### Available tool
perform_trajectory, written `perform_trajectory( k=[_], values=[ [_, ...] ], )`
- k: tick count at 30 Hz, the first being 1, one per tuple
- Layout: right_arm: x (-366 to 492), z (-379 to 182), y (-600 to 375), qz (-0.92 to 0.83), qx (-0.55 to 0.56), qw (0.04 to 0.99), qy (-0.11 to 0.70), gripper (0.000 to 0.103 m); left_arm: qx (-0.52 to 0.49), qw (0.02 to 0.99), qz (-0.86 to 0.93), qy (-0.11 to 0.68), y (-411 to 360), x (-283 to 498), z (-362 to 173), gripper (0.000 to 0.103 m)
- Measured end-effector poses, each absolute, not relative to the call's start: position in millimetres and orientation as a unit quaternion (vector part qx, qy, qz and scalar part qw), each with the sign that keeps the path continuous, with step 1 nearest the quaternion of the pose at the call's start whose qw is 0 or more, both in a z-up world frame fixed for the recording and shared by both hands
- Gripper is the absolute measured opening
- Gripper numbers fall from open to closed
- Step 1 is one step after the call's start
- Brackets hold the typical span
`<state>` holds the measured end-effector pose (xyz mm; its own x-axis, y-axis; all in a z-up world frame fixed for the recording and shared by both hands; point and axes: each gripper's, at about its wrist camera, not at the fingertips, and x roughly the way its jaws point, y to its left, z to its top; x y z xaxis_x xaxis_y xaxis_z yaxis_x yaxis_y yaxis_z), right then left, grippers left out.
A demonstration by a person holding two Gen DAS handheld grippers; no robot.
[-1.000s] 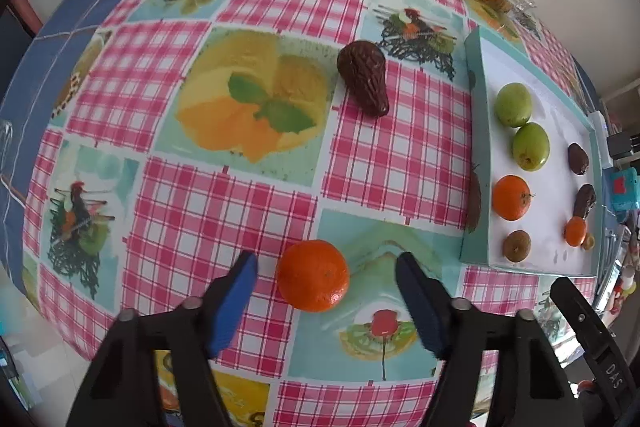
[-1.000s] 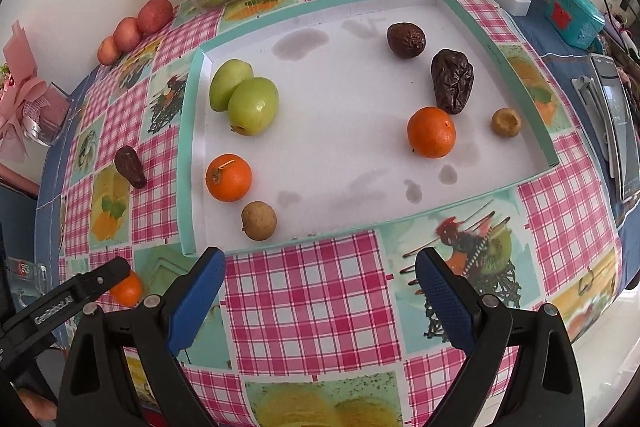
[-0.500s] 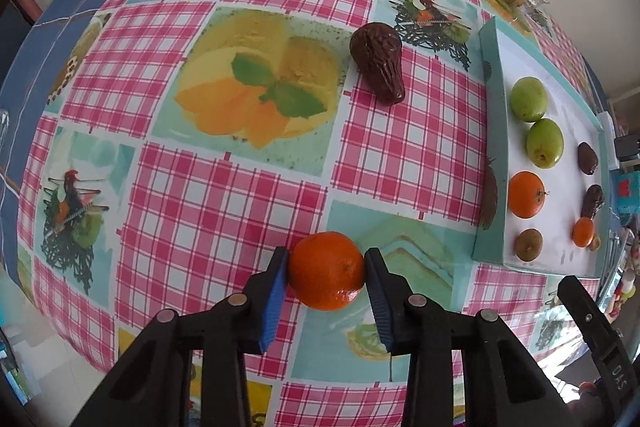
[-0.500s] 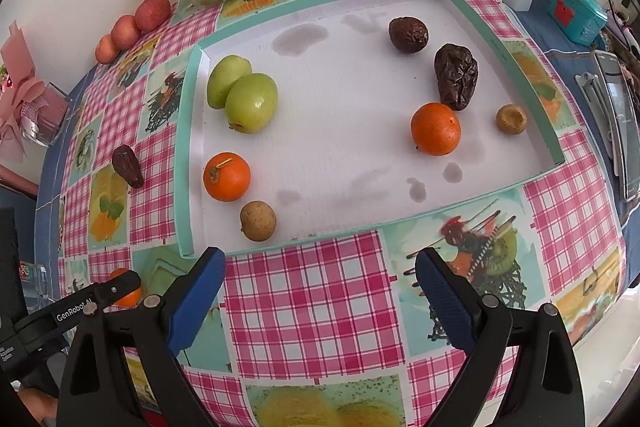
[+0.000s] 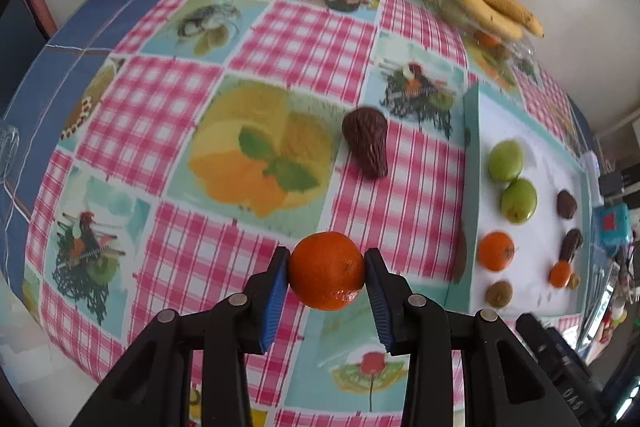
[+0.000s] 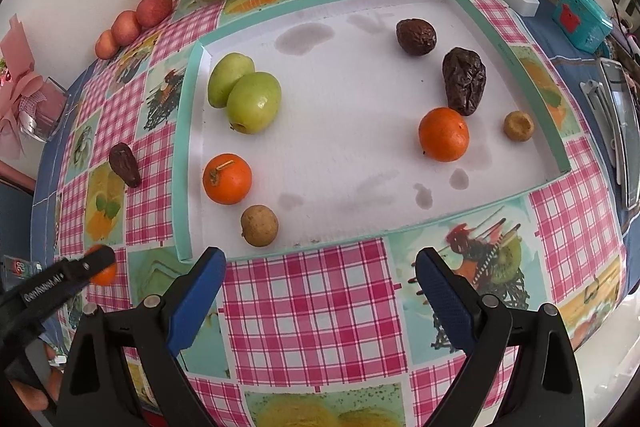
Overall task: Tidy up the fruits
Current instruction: 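Lift the orange with the left tool while the right tool grasps the wrinkled brown date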
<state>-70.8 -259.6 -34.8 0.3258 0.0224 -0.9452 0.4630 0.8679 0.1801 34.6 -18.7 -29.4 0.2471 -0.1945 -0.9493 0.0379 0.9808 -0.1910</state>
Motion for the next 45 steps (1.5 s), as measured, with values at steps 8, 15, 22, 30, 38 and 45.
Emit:
perform_trajectory(
  k=[8,15,22,30,38,45],
  values=[
    [-60,-41,-258,-0.145,0.198,0.782,0.572,0.096,-0.071,0.796,-0.064,0.597,-22,52,-30,0.040],
    [-45,-39,-254,-0.153,0.175,0.786,0.573,0.096,-0.091,0.802,-0.051,0.588,-18,69,-29,0.040],
    [-31,-29,-251,-0.149,0.164,0.796,0.564,0.096,-0.111,0.803,-0.043,0.584,-14,90,-28,0.040],
    [-11,-20,-244,-0.148,0.140,0.804,0.559,0.096,-0.132,0.798,-0.032,0.587,0,108,-34,0.040],
    [16,-19,-219,-0.134,0.117,0.810,0.559,0.096,-0.153,0.795,-0.020,0.586,25,120,-37,0.040],
    [41,-11,-186,-0.111,0.108,0.821,0.549,0.096,-0.164,0.800,0.003,0.576,53,126,-34,0.040]
  ],
)
